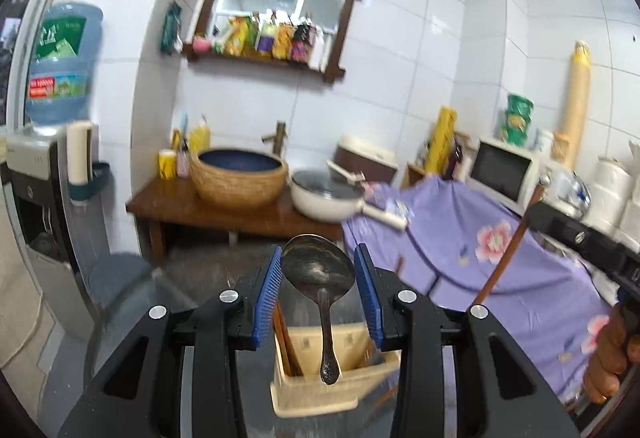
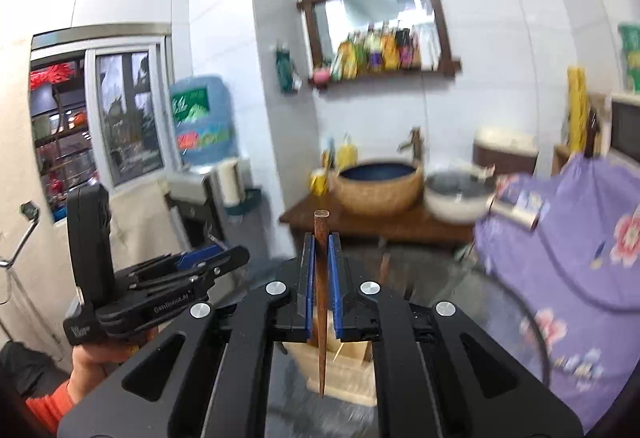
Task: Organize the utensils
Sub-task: 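Lift the steel spoon and chopstick and lower them into the basket, then open both tools to release the spoon and chopstick into the basket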
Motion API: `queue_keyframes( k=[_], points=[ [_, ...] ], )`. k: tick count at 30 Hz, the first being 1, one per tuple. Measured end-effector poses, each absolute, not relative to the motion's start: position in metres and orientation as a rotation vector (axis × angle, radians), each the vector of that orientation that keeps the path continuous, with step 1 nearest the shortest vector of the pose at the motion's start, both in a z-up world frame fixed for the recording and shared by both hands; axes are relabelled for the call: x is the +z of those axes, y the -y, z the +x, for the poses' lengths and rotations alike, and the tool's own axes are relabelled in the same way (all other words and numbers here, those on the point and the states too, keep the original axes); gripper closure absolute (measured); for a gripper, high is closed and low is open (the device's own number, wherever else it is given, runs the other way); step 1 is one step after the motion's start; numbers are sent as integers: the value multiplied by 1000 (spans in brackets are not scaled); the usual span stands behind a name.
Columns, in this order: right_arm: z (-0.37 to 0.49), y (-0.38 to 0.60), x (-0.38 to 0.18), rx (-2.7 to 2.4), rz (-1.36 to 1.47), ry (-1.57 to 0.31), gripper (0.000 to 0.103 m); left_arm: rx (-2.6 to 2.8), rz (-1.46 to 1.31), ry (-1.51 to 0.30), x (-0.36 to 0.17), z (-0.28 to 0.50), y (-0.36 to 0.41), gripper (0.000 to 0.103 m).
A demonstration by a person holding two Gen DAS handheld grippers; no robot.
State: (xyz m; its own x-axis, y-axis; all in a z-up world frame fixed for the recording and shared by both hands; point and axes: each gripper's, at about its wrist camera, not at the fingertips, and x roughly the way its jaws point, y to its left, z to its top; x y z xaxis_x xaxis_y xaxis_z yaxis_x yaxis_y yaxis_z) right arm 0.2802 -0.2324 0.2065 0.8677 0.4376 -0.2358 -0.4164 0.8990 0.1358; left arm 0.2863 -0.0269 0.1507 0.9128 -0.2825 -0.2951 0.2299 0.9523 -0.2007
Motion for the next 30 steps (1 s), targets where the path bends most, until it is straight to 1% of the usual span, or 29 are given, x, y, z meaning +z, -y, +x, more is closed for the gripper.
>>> queue_keyframes(
  k=[3,6,11,14,18,24,30],
  points=[
    [294,228,223,416,70,-223,95,-246,-185,-321,156,303,28,67],
    [313,220,220,371,59,-213,95,-209,-163,-327,144,316,36,67],
    [342,210,175,341,55,-283,95,-220,-161,-412,99,335,45,67],
    [353,207,142,331,54,-332,95,-232,-163,-437,80,338,47,67],
    [360,204,113,331,53,-379,95,-240,-142,-460,57,335,50,67],
    [361,200,91,332,31,-398,95,-248,-119,-502,31,335,51,67],
    [358,199,84,322,11,-394,95,-251,-101,-524,17,334,56,67]
  ],
)
